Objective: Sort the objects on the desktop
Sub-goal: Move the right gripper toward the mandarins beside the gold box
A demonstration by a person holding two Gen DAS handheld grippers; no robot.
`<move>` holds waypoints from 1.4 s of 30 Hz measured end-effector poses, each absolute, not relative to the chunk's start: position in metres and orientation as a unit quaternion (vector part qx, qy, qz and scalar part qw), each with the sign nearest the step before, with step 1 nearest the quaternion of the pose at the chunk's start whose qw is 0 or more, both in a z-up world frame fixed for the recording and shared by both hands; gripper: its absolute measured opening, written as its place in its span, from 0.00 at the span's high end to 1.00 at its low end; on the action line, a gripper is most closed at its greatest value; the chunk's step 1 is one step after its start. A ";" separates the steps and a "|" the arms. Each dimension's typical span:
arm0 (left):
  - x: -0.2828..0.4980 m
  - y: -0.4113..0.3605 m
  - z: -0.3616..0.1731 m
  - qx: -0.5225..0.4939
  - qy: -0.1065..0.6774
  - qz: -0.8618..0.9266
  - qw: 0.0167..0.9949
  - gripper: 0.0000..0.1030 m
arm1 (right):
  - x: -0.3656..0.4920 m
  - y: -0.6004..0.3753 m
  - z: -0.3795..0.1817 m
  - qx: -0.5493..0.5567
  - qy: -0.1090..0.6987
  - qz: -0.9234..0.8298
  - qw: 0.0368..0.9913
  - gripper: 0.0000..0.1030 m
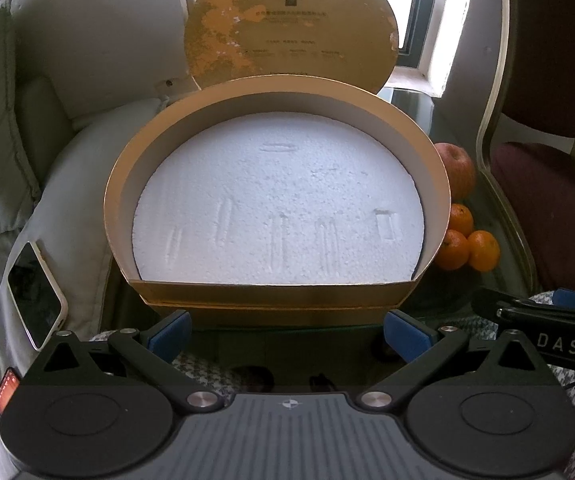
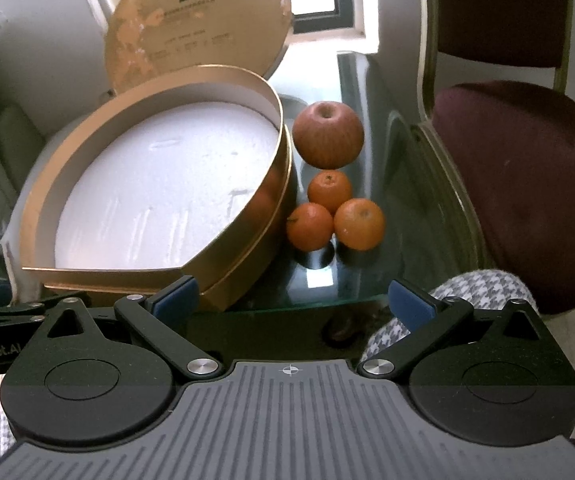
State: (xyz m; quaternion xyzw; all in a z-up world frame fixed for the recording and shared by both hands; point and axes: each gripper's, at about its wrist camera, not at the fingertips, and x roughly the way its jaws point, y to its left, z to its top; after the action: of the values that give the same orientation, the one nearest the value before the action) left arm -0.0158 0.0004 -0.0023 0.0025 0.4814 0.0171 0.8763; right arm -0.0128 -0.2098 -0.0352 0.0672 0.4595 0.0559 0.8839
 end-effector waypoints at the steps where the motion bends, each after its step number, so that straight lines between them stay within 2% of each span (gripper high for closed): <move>1: -0.016 0.000 -0.002 0.003 0.481 0.017 0.876 0.01 | -0.013 -0.210 -0.035 0.067 0.459 0.056 0.884 0.00; 28: -0.017 -0.005 -0.001 0.011 0.477 0.015 0.879 0.01 | -0.010 -0.216 -0.041 0.062 0.450 0.055 0.889 0.00; 42: -0.013 -0.005 -0.005 0.018 0.488 0.016 0.873 0.01 | -0.006 -0.228 -0.042 0.094 0.454 0.049 0.885 0.00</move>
State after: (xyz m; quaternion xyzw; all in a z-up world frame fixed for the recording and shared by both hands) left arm -0.0129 -0.0048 -0.0049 0.0181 0.4877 0.0165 0.8727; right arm -0.0059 -0.2276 -0.0420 0.0937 0.4540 0.0493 0.8847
